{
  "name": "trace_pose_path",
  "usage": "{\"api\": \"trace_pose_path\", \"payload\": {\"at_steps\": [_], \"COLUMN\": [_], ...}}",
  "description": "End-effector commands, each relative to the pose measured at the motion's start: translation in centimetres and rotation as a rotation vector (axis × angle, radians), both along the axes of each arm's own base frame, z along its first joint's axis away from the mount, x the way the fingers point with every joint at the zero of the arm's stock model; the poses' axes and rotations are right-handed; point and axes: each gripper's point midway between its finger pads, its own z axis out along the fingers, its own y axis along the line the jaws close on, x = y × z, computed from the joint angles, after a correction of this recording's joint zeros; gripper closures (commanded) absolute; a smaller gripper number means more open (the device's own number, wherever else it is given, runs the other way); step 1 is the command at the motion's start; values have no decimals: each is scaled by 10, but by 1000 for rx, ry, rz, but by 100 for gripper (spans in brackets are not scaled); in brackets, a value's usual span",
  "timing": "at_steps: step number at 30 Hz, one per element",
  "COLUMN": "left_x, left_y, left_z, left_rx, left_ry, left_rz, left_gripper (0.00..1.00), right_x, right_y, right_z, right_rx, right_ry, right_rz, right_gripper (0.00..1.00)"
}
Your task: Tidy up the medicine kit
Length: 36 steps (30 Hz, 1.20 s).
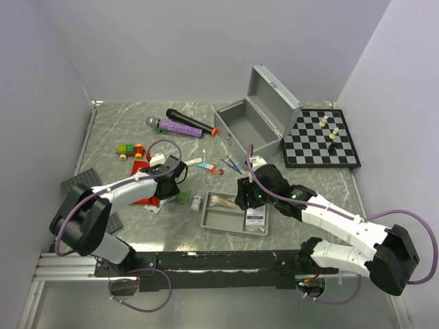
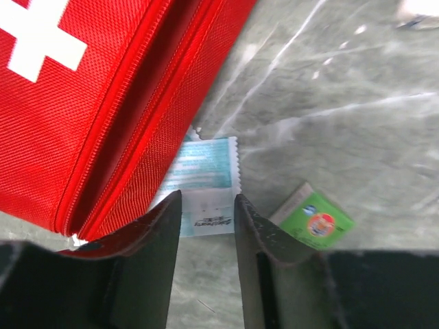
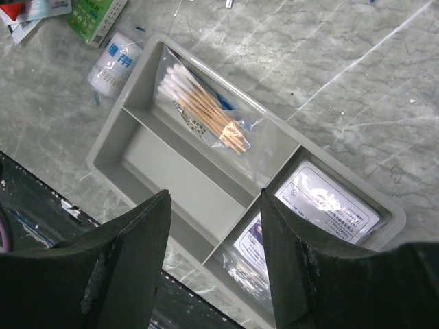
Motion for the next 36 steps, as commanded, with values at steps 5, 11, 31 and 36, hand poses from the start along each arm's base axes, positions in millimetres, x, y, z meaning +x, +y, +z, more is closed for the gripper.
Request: {"api": "trace_pose_path", "payload": {"at_steps": [5, 11, 31, 36], "left_x": [18, 20, -12, -5], "left_y": [-6, -10, 18, 15], "left_z": [1, -3, -28, 1], "left_rx": [47, 67, 188, 134], "left_ry": [-1, 17, 140, 52], "left_rz": [-18, -34, -37, -9], "left_gripper": [51, 49, 99, 99], "right_x": [2, 0, 3, 3], "right_y": [2, 2, -4, -5], "right_z": [10, 5, 10, 17], "right_rx": [31, 31, 18, 26], "right_ry": [-22, -16, -48, -56], "right_rz": [-9, -7, -16, -19], "right_gripper": [38, 38, 37, 37]}}
